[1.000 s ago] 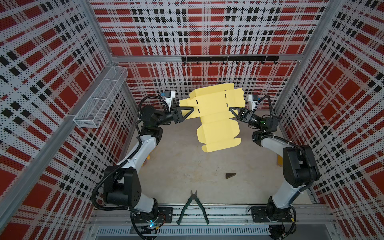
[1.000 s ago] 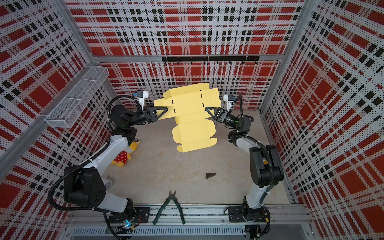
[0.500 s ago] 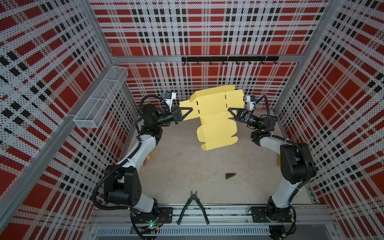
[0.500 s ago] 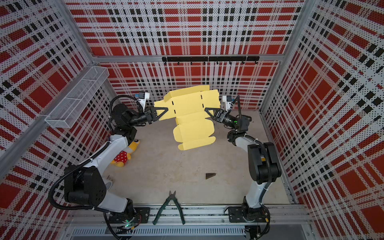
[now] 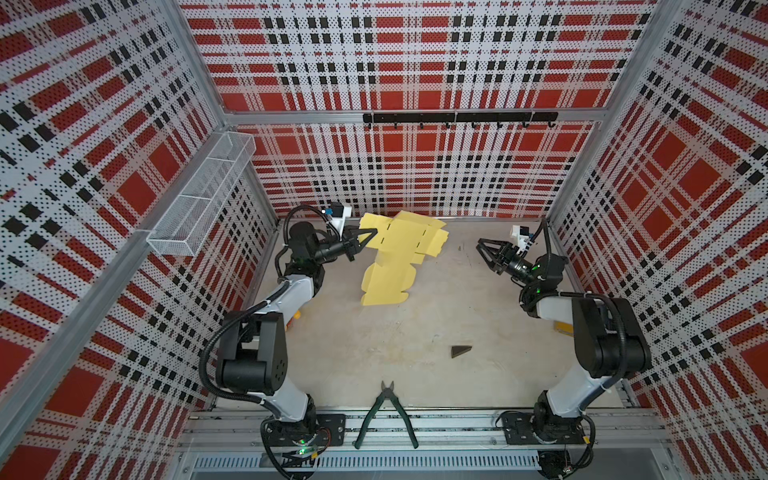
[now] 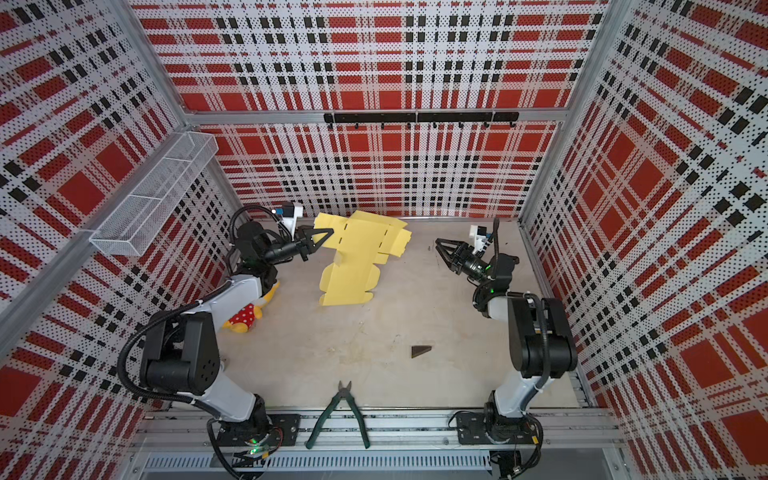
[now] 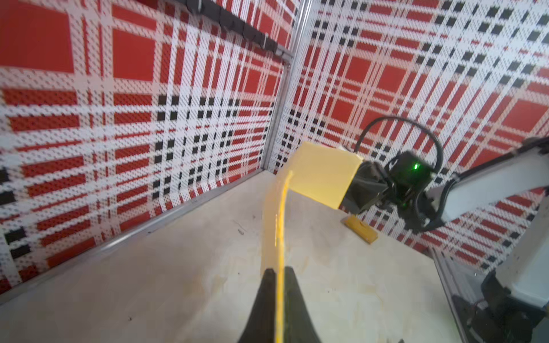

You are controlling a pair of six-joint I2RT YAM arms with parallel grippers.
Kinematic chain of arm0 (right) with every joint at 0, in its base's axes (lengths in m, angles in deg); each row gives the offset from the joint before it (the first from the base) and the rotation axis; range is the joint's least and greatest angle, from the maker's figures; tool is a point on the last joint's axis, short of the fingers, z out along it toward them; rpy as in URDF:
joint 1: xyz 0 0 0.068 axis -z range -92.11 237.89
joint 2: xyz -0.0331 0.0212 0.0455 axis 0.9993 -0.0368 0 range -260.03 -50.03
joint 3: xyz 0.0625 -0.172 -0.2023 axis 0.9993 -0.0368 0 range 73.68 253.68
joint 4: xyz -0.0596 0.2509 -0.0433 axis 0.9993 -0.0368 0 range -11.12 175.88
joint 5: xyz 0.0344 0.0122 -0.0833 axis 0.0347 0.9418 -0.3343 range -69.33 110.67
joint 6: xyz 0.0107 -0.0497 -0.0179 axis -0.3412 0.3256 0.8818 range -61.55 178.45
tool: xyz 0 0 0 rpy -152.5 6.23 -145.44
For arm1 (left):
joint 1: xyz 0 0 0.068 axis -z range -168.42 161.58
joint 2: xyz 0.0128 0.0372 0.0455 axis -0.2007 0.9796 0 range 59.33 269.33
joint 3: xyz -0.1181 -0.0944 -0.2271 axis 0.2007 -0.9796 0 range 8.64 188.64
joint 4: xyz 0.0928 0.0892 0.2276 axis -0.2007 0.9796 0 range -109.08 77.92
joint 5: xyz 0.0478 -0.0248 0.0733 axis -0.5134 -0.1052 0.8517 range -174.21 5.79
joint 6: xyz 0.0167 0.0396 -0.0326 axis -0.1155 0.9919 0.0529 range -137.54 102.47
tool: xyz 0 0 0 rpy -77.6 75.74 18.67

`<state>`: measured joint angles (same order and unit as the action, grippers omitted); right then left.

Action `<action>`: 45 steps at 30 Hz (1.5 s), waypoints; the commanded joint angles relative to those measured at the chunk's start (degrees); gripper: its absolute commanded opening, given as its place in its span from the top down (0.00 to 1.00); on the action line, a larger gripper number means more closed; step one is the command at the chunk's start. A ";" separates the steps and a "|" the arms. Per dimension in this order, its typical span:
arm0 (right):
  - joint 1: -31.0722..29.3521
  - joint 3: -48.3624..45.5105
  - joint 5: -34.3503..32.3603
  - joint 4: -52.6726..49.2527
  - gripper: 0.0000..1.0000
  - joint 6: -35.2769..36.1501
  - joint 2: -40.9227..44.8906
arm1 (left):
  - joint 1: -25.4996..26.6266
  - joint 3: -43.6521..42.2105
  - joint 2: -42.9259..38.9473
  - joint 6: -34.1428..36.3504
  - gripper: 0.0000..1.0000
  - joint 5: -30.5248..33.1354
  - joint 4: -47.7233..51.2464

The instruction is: Fold the paper box

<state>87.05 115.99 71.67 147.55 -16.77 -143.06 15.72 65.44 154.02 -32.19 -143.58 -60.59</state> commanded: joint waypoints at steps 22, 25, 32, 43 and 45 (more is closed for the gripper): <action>-25.09 41.65 -23.12 -82.74 0.50 109.92 -8.94 | -0.57 -5.52 6.36 10.43 0.97 -8.38 -16.80; -25.17 42.32 -22.83 -83.74 0.53 110.82 -8.56 | -0.56 -5.48 6.54 10.31 0.97 -8.23 -16.93; -25.17 43.11 -22.36 -87.15 0.59 113.44 -3.65 | -0.63 -5.21 7.08 10.15 0.97 -8.04 -17.31; -25.17 48.85 -24.86 -89.21 0.67 115.90 -8.49 | -0.94 -6.08 6.64 10.48 0.97 -8.18 -17.72; -25.17 50.15 -25.31 -90.13 0.67 116.06 -9.61 | -0.89 -6.03 6.73 10.48 0.97 -8.39 -17.72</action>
<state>61.98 164.14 46.87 58.52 96.97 -150.19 15.15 60.06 160.45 -22.35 -150.86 -76.11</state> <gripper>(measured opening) 0.333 0.059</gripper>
